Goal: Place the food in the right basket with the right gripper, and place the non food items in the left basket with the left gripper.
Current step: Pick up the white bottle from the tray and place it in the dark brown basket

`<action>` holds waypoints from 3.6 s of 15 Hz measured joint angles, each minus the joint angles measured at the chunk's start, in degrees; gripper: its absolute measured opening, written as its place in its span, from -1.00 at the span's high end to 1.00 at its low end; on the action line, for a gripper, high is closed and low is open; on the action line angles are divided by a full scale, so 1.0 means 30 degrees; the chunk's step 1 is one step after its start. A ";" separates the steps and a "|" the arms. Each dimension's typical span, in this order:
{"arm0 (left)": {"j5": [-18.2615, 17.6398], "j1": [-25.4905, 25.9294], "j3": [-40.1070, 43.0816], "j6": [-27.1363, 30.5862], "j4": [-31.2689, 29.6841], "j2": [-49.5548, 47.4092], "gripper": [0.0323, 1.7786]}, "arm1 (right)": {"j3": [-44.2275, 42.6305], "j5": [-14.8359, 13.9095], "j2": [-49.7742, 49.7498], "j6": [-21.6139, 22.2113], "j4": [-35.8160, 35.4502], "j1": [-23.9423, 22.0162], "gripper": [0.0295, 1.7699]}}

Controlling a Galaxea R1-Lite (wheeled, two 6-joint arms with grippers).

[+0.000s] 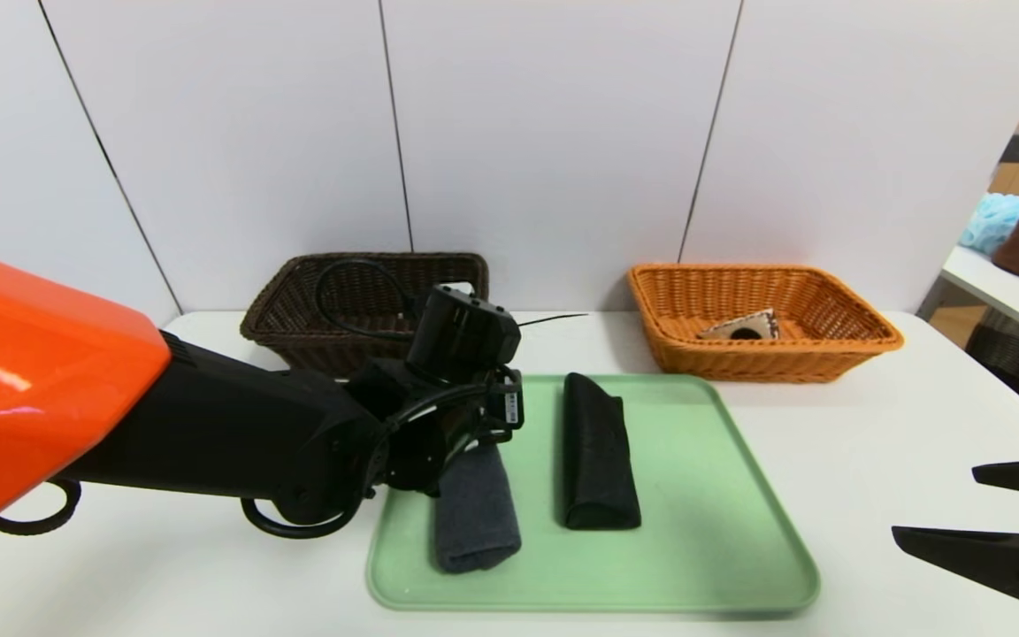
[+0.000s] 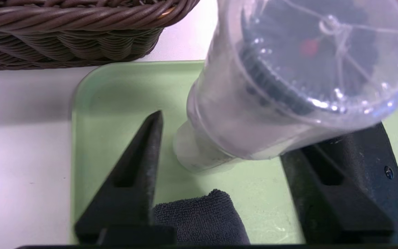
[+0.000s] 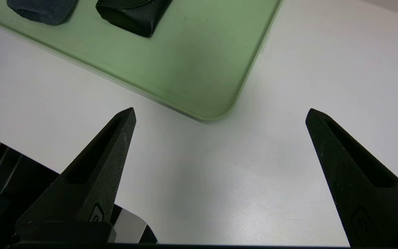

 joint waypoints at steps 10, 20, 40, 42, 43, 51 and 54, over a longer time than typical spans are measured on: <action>0.0008 -0.0049 0.0423 0.0093 -0.0646 -0.0219 0.44 | 0.0073 0.0118 0.0020 -0.0171 -0.0008 0.0081 -0.91; 0.0837 -0.1158 0.0675 0.0931 -0.0857 -0.1325 0.44 | 0.0085 0.0098 0.0089 -0.0252 -0.0008 0.0089 -0.91; 0.1268 0.0301 -0.1808 0.7891 -0.3657 -0.3141 0.44 | 0.0057 0.0102 0.0081 -0.0280 -0.0037 0.0240 -0.92; 0.1105 0.1304 -0.2389 0.8517 -0.3657 -0.3190 0.44 | 0.0057 0.0098 0.0081 -0.0289 -0.0037 0.0264 -0.92; 0.0735 0.1873 -0.2609 0.8765 -0.3665 -0.3170 0.44 | 0.0057 0.0110 0.0081 -0.0280 -0.0037 0.0264 -0.92; -0.0992 0.4417 -0.3600 0.8899 -0.3068 -0.1516 0.44 | 0.0057 0.0110 0.0081 -0.0289 -0.0028 0.0264 -0.92; -0.1036 0.4982 -0.4372 0.8907 -0.2629 -0.0707 0.44 | 0.0057 0.0118 0.0073 -0.0289 -0.0024 0.0272 -0.92</action>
